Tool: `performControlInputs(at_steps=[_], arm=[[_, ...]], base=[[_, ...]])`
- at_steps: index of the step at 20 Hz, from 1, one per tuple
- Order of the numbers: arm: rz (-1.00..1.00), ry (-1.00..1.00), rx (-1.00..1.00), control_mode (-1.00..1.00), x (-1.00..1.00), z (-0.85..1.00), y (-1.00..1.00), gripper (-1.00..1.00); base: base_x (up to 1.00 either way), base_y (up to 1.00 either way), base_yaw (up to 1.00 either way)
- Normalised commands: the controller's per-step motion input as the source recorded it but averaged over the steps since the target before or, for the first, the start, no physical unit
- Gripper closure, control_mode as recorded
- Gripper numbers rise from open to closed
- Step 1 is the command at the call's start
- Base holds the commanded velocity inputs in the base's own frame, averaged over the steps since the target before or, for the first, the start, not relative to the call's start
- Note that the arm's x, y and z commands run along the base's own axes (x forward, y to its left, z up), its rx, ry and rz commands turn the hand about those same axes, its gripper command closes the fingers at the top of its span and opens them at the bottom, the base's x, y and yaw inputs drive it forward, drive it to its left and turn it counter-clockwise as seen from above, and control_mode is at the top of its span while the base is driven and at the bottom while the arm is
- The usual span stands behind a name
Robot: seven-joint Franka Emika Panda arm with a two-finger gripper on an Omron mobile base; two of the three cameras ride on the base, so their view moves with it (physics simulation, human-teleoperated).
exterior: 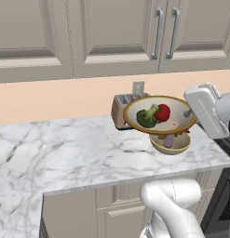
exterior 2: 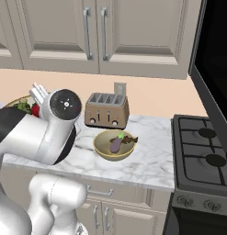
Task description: Place the bowl containing the tomato and broccoli in the microwave. Close the microwave door and press the start button to microwave the meal.
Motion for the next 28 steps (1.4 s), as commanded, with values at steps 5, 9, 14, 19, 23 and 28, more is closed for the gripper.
performControlInputs(at_steps=[5, 9, 14, 19, 23, 28], arm=[[0.00, 0.00, 0.00, -1.00, 0.00, 0.00, 0.00, 1.00], [0.00, 0.00, 0.00, 1.00, 0.00, 0.00, 0.00, 1.00], [0.00, 0.00, 0.00, 1.00, 0.00, 0.00, 0.00, 1.00], [0.00, 0.00, 0.00, 1.00, 0.00, 0.00, 0.00, 1.00], [0.00, 0.00, 0.00, 1.00, 0.00, 0.00, 0.00, 1.00], [0.00, 0.00, 0.00, 1.00, 0.00, 0.00, 0.00, 1.00]], base=[[0.00, 0.00, 0.00], [-0.15, -0.11, -0.04], [-0.80, -0.05, -0.08], [-0.96, -0.08, -0.20], [-0.63, -0.36, -0.47], [-0.18, -0.46, -0.58]])
